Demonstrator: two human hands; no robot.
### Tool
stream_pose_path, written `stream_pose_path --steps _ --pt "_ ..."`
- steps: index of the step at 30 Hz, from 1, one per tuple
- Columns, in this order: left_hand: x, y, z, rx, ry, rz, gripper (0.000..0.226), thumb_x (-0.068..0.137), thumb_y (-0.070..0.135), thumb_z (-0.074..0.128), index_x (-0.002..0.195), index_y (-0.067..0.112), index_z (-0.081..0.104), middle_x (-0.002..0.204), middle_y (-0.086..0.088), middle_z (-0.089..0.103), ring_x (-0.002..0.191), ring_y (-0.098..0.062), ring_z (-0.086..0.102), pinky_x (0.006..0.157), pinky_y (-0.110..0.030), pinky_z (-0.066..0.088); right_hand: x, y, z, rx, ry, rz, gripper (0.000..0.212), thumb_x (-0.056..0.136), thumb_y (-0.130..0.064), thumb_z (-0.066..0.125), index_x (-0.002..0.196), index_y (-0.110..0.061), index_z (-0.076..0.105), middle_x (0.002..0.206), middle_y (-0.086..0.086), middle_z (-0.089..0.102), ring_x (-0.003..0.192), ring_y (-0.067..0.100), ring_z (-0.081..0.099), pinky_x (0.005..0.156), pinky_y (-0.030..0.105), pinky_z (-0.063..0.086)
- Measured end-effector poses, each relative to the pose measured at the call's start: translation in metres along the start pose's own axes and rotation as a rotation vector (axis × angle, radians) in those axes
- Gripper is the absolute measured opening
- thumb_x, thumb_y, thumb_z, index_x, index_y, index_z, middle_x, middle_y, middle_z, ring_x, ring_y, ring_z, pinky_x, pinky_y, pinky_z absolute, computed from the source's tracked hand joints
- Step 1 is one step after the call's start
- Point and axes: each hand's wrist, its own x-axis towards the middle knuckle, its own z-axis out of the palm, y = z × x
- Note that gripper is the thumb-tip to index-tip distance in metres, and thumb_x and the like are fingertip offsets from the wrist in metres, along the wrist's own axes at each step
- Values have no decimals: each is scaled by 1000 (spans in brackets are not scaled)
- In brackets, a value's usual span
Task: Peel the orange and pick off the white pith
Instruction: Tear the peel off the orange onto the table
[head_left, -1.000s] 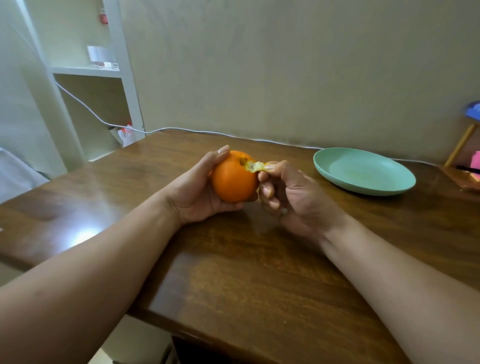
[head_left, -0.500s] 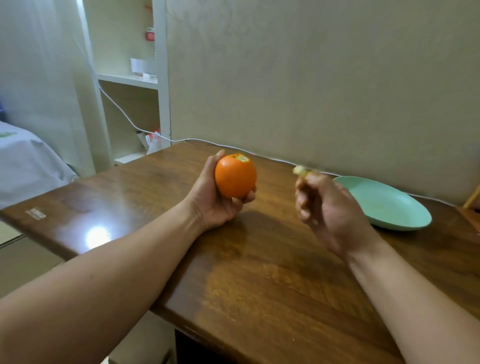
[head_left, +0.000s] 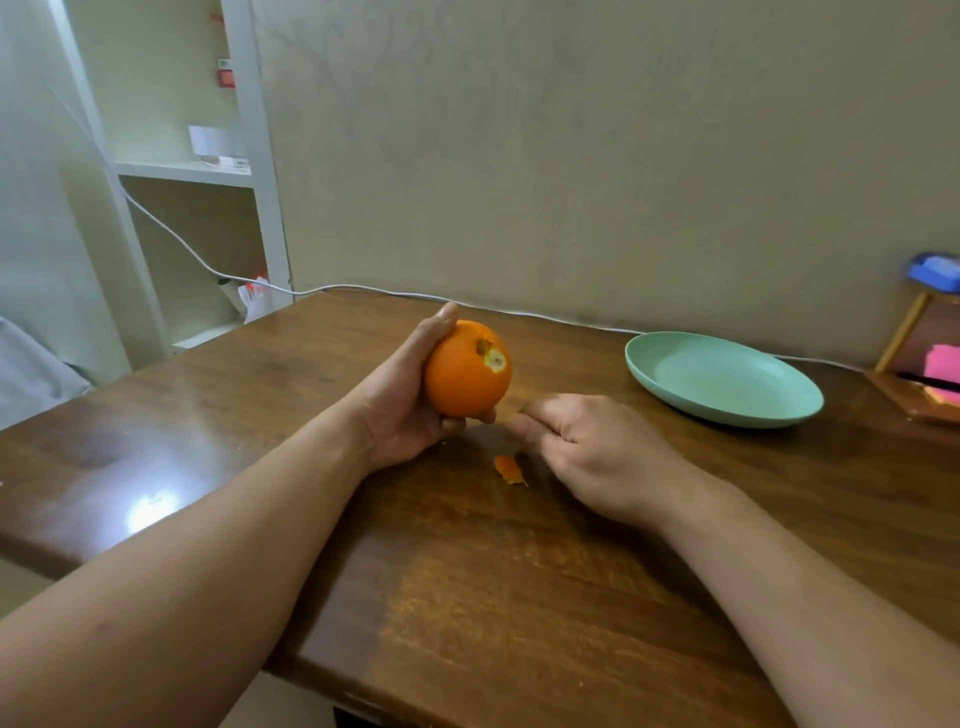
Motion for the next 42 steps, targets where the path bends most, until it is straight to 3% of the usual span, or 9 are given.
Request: stream_pose_path --steps 4,7,10,15,19,28,31,37,42 --pt "-1 0 1 76 21 -33 76 80 71 70 140 27 53 108 -21 74 77 -36 72 44 -25 45 0 2 4 142 274 -80 10 109 -31 58 114 -37 64 108 -18 65 98 1 63 82 27 57" --pt "-2 -1 4 186 31 -48 80 80 75 67 139 22 55 109 -20 72 74 -32 72 43 -22 45 -1 1 4 367 304 -58 29 102 -54 62 128 -41 59 111 -19 66 102 1 66 85 26 59" --pt "-1 -1 7 265 21 -58 81 80 77 66 138 20 56 110 -21 73 73 -34 71 43 -22 45 0 3 4 344 302 -57 40 97 -63 62 131 -42 60 108 -18 69 100 4 69 84 33 62" --pt "-1 -1 10 360 2 -74 69 88 76 60 132 23 57 93 -14 79 70 -31 71 49 -23 43 1 7 2 223 296 -53 41 102 -54 62 138 -35 63 110 -19 70 100 2 68 88 30 61" --pt "1 -2 11 386 11 -67 69 90 76 60 133 22 58 96 -16 78 70 -32 70 45 -23 44 1 6 -3 107 294 -80 42 106 -50 58 143 -30 63 113 -13 72 101 6 67 86 32 61" --pt "1 -7 18 484 22 40 45 96 70 59 125 35 63 91 -9 78 73 -35 71 57 -31 35 7 3 1 -6 343 -70 24 102 -42 63 120 -26 65 93 -9 69 82 10 65 71 34 59" --pt "1 -7 18 466 40 49 48 96 70 58 125 32 63 94 -13 77 72 -36 71 55 -29 33 11 4 4 8 365 -78 22 101 -41 63 117 -27 64 91 -9 68 81 10 65 73 40 61" --pt "-2 -5 17 424 23 8 61 92 72 58 127 22 61 90 -15 75 67 -33 70 46 -26 34 12 4 1 84 352 -93 19 101 -38 62 115 -25 66 88 -11 67 78 7 64 68 30 55" --pt "-2 -5 15 405 38 -26 73 87 75 61 133 19 58 97 -19 76 69 -34 71 43 -23 38 13 11 -1 108 321 -114 24 104 -39 60 122 -25 67 95 -11 68 86 7 65 75 33 59"
